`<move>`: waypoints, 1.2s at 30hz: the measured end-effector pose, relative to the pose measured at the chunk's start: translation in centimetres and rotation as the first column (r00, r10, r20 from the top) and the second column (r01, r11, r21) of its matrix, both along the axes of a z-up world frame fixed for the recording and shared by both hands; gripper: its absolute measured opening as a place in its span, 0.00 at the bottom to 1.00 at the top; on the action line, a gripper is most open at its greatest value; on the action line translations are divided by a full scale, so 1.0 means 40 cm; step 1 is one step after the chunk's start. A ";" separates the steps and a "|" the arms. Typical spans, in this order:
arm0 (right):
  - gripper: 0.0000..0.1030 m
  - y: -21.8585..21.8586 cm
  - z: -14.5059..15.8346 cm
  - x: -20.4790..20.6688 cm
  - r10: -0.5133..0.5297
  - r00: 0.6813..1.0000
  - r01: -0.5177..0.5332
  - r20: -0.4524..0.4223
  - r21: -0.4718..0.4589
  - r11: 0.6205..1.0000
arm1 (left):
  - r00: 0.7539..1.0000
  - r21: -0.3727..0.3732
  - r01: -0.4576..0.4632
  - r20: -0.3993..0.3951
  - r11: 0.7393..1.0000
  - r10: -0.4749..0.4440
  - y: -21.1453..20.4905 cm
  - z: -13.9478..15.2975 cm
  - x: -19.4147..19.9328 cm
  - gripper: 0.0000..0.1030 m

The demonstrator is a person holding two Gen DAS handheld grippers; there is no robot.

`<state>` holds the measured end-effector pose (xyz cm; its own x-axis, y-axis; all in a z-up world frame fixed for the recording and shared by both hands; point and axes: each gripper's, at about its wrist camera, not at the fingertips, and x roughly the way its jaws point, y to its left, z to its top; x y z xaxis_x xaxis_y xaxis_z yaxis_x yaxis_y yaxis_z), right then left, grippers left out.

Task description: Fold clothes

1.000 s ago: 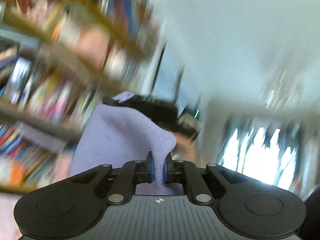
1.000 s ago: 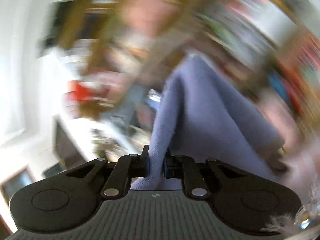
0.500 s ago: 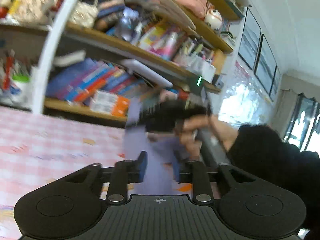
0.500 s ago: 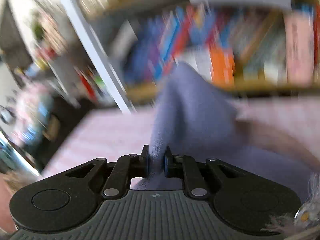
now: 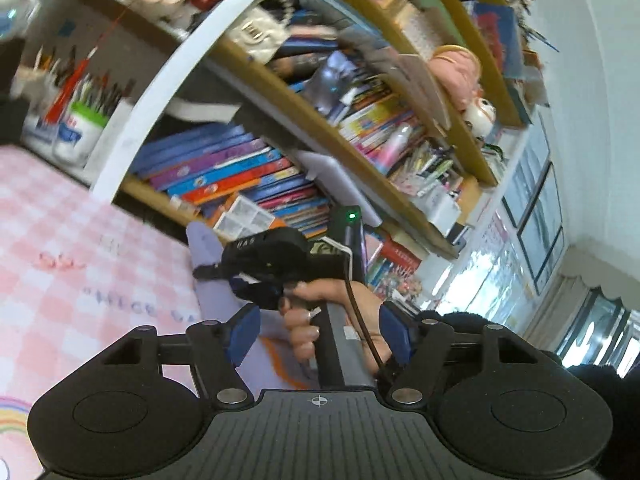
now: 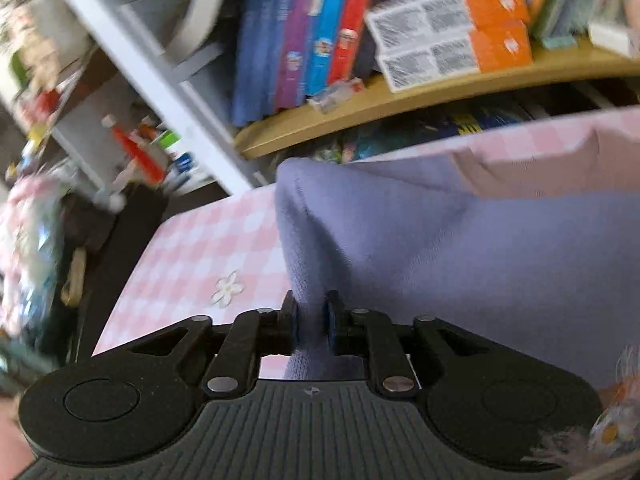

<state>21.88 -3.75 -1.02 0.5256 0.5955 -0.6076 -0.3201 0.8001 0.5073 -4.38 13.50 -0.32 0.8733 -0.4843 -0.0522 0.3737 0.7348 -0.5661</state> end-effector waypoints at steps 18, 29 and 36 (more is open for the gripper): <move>0.50 -0.545 0.101 -0.453 0.005 0.959 0.132 0.282 -0.466 0.875 | 0.992 0.105 -0.041 -0.113 0.994 0.053 -0.005 -0.020 0.039 0.64; 0.46 -0.580 0.023 -0.478 -0.015 0.956 0.182 0.292 -0.554 0.813 | 0.973 0.101 -0.045 -0.222 0.994 0.067 0.008 -0.046 0.067 0.29; 0.07 -0.665 0.057 -0.394 -0.084 0.954 0.249 0.287 -0.608 0.754 | 0.969 0.091 -0.019 -0.244 0.996 0.040 0.006 -0.050 0.073 0.24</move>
